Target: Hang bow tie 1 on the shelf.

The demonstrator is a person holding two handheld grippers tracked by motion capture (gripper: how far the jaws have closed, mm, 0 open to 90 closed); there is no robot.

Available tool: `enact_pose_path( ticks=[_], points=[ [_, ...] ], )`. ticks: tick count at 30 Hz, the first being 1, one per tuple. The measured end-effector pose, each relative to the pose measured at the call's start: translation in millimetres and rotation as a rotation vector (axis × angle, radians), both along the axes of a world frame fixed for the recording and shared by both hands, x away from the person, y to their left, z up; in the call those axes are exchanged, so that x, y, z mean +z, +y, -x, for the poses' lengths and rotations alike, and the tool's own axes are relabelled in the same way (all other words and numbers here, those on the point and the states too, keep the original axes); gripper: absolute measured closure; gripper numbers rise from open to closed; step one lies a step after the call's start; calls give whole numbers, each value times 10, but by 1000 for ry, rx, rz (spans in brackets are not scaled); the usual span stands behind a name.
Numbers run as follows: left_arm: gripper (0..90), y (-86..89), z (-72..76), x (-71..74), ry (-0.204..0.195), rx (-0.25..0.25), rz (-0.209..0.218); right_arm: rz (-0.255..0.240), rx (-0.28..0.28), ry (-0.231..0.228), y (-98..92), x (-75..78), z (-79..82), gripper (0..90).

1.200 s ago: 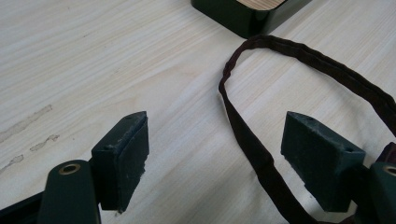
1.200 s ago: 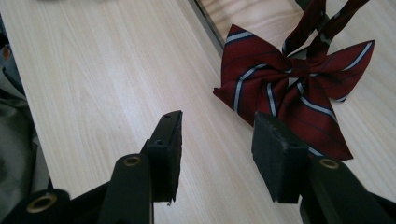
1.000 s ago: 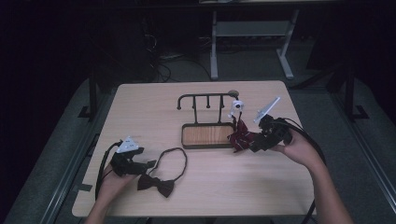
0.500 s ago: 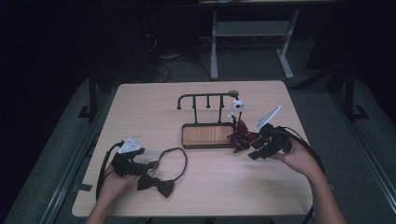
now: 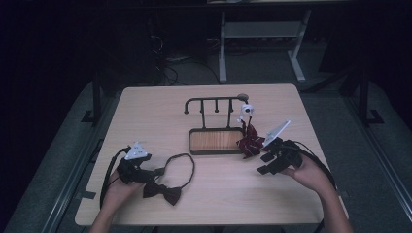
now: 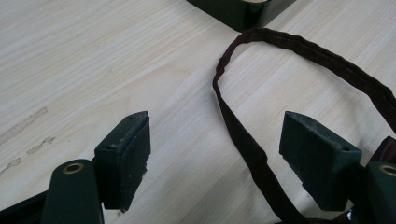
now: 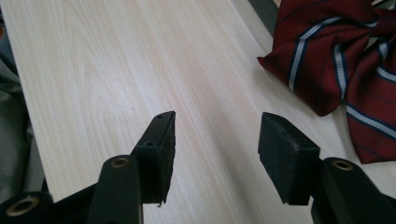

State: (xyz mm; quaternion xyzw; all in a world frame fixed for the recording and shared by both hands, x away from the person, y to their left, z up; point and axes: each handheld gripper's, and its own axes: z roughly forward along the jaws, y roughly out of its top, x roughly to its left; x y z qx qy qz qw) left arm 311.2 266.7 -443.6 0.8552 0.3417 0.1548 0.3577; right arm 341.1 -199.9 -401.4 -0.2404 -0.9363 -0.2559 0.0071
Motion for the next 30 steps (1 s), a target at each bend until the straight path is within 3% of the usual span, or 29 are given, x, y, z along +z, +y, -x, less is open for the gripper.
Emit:
enact_pose_path(
  ticks=[4, 17, 22, 30],
  points=[
    [304, -13, 4, 11, -2, -18, -1, 15, -3, -6, 10, -56, 39, 456],
    [345, -157, -43, 115, -10, -53, -42, 14, -20, -14, -74, -112, 166, 428],
    [399, -223, -81, 150, 3, -74, -97, 6, -27, -20, -115, -130, 221, 412],
    [448, -328, -230, 206, 26, -103, -144, -19, -38, -28, -167, -208, 275, 379]
  ],
)
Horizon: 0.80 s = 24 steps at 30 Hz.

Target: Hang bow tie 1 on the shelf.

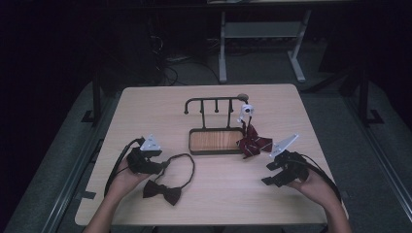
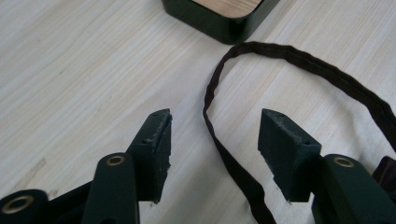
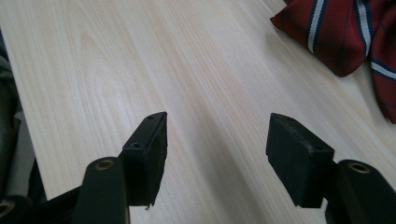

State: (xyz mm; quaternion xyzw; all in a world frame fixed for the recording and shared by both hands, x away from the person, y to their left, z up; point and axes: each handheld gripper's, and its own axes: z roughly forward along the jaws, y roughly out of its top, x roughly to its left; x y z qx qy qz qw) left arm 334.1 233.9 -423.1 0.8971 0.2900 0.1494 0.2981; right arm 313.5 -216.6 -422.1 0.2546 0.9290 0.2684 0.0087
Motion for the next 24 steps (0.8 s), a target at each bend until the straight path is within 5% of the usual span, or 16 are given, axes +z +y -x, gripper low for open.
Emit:
enact_pose_path(
  ticks=[24],
  points=[
    [684, -375, -461, -39, 144, -107, -173, 16, 14, -41, -26, -15, 15, 353]
  ],
)
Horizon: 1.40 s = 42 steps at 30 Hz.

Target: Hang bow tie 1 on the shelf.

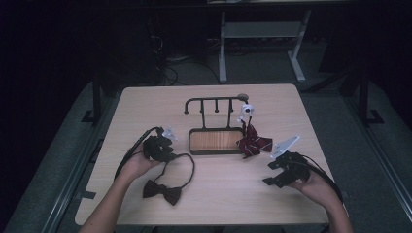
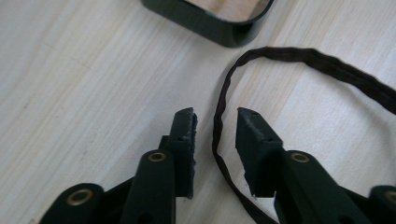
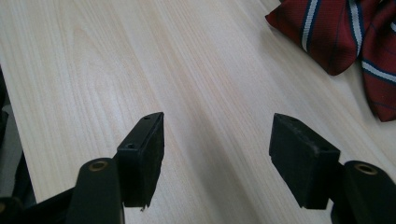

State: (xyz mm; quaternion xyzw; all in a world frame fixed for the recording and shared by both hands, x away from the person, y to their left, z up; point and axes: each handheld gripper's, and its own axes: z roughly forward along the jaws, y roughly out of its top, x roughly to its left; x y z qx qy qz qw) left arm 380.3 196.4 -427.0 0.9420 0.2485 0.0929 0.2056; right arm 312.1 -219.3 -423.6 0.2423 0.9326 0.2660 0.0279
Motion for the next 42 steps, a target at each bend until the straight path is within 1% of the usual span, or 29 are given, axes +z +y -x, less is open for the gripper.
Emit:
enact_pose_path(
  ticks=[1, 2, 3, 5, 6, 7, 10, 14, 17, 20, 23, 26, 29, 30, 31, 33, 37, 39, 42],
  points=[
    [694, -12, -10, -15, 9, 3, 2, 0, 2, -1, 3, 1, 0, 353],
    [698, -18, -25, -23, 12, -1, -11, -1, 3, -1, 5, 2, 0, 353],
    [702, -28, -37, -39, 23, 0, -5, -3, 3, -1, 6, 2, -1, 353],
    [723, -48, -50, -58, 35, -7, -9, -7, 14, -2, 8, -1, -5, 355],
    [741, -60, -52, -62, 30, -9, -29, -6, 17, -2, 10, -1, -4, 355],
    [760, -70, -57, -71, 27, -5, -39, -3, 17, -2, 10, 0, -2, 356],
    [776, -86, -77, -94, 35, -8, -65, -4, 10, -1, 10, 9, 6, 355],
    [791, -97, -90, -122, 39, -11, -85, -15, 16, -15, -2, 27, 7, 354],
    [827, -103, -95, -126, 39, -9, -88, -15, 11, -20, -9, 44, 16, 355],
    [885, -106, -92, -113, 39, -25, -104, -18, 14, -25, -13, 50, 18, 354],
    [892, -102, -79, -82, 40, -33, -97, -21, 13, -28, -22, 56, 18, 354],
    [892, -70, -51, -27, 41, -28, -65, -25, 9, -27, -29, 60, 21, 355],
    [892, -34, -26, 17, 44, -39, -49, -30, 7, -27, -29, 65, 22, 354],
    [892, -24, -10, 29, 46, -31, -34, -31, 7, -27, -27, 68, 23, 354],
    [892, -7, -4, 48, 47, -36, -32, -32, 9, -27, -26, 68, 22, 355],
    [892, 13, 20, 80, 53, -35, -15, -30, 6, -23, -20, 68, 23, 354],
    [891, 22, 78, 178, 51, -52, -8, -30, 12, -26, -22, 62, 19, 354],
    [892, 17, 108, 248, 47, -69, -12, -32, 11, -24, -23, 61, 18, 355],
    [893, 9, 140, 315, 52, -92, -15, -34, 11, -22, -18, 60, 21, 354]
  ],
)
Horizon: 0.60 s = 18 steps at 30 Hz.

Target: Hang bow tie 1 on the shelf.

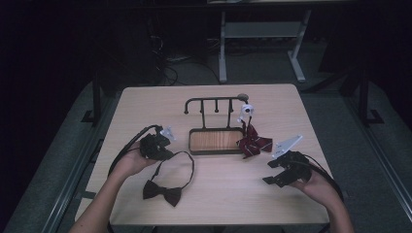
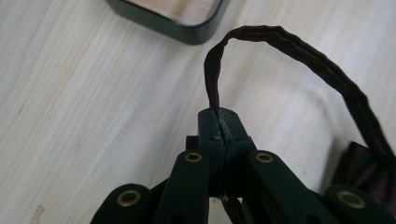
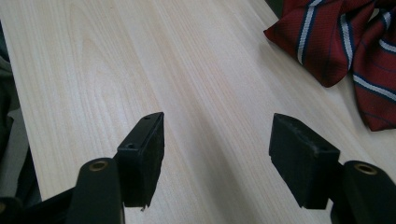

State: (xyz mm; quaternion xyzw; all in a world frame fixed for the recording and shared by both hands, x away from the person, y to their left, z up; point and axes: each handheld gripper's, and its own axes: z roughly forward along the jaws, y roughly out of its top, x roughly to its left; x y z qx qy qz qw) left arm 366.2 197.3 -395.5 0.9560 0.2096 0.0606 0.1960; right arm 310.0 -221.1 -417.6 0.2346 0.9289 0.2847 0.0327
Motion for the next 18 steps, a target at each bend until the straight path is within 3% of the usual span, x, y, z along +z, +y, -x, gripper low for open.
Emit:
enact_pose_path(
  ticks=[11, 18],
  points=[
    [897, 15, 83, 184, -3, -36, 5, -3, -8, 3, -11, 9, 0, 354],
    [897, 50, 109, 277, 22, -47, 20, -10, -18, 10, -17, 11, -14, 350]
  ],
)
